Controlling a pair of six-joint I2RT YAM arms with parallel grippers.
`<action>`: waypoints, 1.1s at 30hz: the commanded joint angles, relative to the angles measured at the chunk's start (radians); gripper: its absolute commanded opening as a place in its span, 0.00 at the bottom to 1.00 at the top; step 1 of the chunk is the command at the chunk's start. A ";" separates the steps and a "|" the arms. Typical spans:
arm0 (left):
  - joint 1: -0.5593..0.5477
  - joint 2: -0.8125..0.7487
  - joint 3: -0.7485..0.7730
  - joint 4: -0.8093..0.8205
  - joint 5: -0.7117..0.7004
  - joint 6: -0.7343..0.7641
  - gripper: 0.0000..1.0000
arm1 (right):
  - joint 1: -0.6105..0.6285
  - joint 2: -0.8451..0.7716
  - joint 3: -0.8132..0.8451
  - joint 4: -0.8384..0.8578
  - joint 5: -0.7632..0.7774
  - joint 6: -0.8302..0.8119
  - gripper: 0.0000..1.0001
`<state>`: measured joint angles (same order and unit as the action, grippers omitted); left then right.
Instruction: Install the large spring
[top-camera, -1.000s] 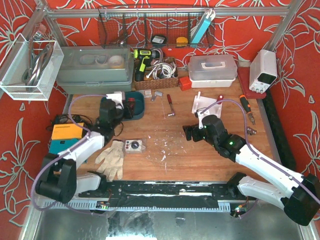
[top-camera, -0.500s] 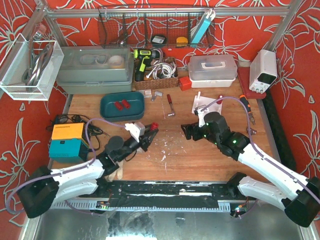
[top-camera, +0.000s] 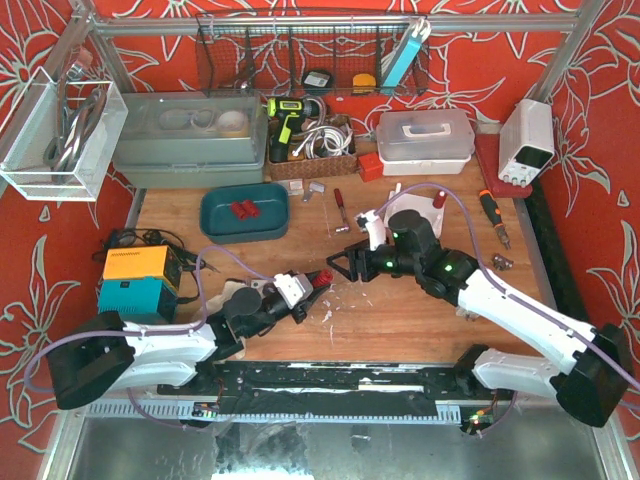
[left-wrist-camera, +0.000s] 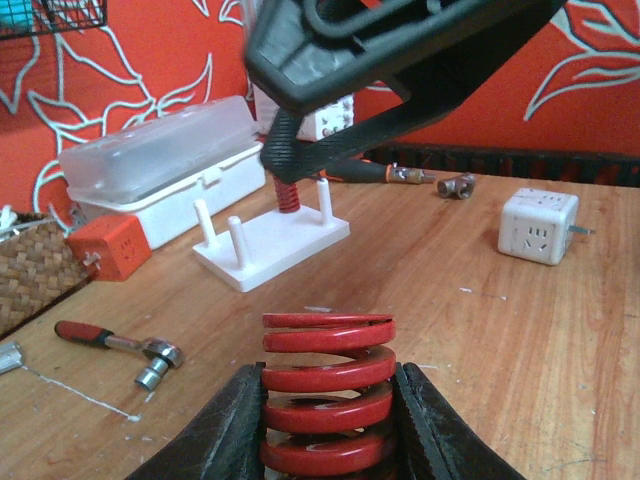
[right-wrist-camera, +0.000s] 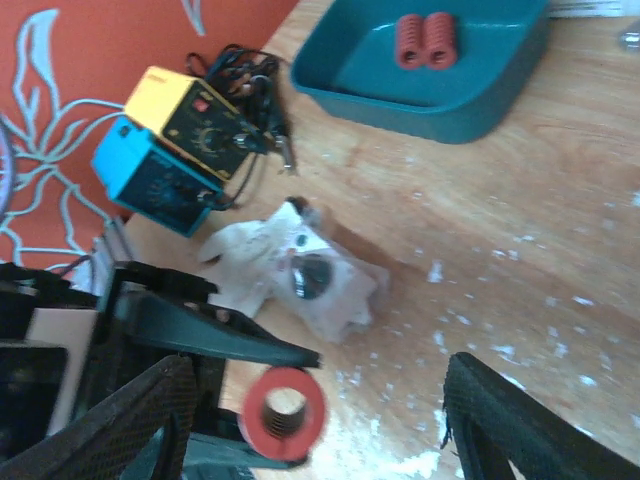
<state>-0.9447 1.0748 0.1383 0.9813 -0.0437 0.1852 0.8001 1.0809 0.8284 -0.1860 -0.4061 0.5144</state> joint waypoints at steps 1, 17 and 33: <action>-0.009 -0.018 0.023 0.077 -0.021 0.055 0.03 | 0.041 0.058 0.078 0.041 -0.108 0.019 0.70; -0.016 -0.052 0.021 0.076 -0.001 0.031 0.03 | 0.082 0.145 0.061 0.014 -0.057 0.031 0.65; -0.020 -0.057 0.015 0.076 -0.030 0.045 0.02 | 0.086 0.206 0.039 0.048 -0.223 0.025 0.47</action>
<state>-0.9565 1.0275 0.1383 0.9825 -0.0521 0.2131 0.8757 1.2766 0.8856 -0.1669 -0.5632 0.5381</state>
